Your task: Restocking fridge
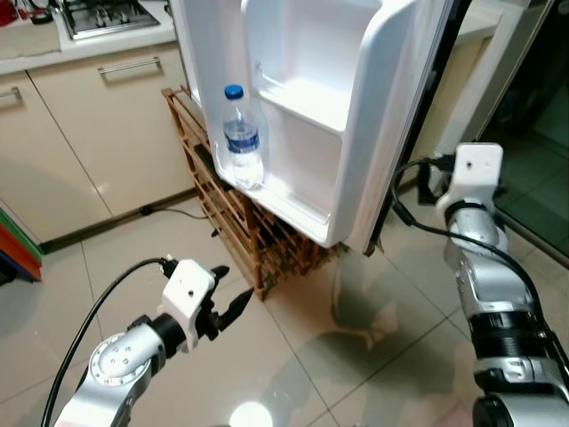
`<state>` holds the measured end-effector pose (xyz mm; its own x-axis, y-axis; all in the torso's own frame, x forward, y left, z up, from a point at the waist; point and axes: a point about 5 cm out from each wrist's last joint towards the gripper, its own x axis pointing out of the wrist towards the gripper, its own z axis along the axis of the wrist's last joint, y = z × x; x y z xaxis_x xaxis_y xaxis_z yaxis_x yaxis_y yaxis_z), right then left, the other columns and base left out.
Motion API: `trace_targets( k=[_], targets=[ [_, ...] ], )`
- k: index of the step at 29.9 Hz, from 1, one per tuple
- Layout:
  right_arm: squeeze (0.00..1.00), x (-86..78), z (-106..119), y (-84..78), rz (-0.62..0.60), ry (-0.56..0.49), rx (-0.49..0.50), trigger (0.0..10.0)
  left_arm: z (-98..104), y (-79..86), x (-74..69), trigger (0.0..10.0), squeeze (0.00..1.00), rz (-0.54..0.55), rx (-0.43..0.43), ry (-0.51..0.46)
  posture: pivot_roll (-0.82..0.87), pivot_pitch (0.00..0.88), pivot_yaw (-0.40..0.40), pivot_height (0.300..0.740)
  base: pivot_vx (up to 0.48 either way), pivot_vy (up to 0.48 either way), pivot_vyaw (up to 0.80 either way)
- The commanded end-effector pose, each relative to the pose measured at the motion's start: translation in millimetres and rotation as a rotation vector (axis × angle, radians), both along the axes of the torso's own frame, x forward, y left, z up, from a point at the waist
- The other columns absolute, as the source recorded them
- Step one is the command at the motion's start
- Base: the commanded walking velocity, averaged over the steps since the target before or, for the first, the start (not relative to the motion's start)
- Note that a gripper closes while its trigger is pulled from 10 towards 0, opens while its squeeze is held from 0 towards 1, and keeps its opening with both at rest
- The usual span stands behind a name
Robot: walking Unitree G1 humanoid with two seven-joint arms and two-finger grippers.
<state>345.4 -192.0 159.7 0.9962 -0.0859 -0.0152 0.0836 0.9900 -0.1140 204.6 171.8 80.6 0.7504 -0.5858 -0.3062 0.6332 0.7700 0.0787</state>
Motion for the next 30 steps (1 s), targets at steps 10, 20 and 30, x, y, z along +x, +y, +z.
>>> trace_targets(
  k=[10, 20, 30],
  targets=[
    [0.0, -32.4, -8.8, 30.1, 0.469, -0.002, 0.079, 10.0, -22.4, -4.6, -40.5, 10.0, 0.0, -0.15, -0.077, 0.133, 0.11, 0.023, 0.034, 0.74, 0.0, 0.0, 0.0],
    [0.0, -94.7, 8.0, 71.5, 1.065, -0.017, 0.362, 10.0, -47.2, -17.4, -63.8, 10.0, 0.0, -0.191, -0.088, 0.178, 0.11, 0.028, 0.036, 0.74, 0.0, 0.0, 0.0],
    [0.0, -69.5, -13.7, 48.2, 0.647, 0.019, 0.212, 10.0, -35.9, -10.2, -56.8, 10.0, 0.0, -0.131, -0.079, 0.076, 0.11, 0.034, 0.039, 0.74, 0.0, 0.0, 0.0]
  ],
)
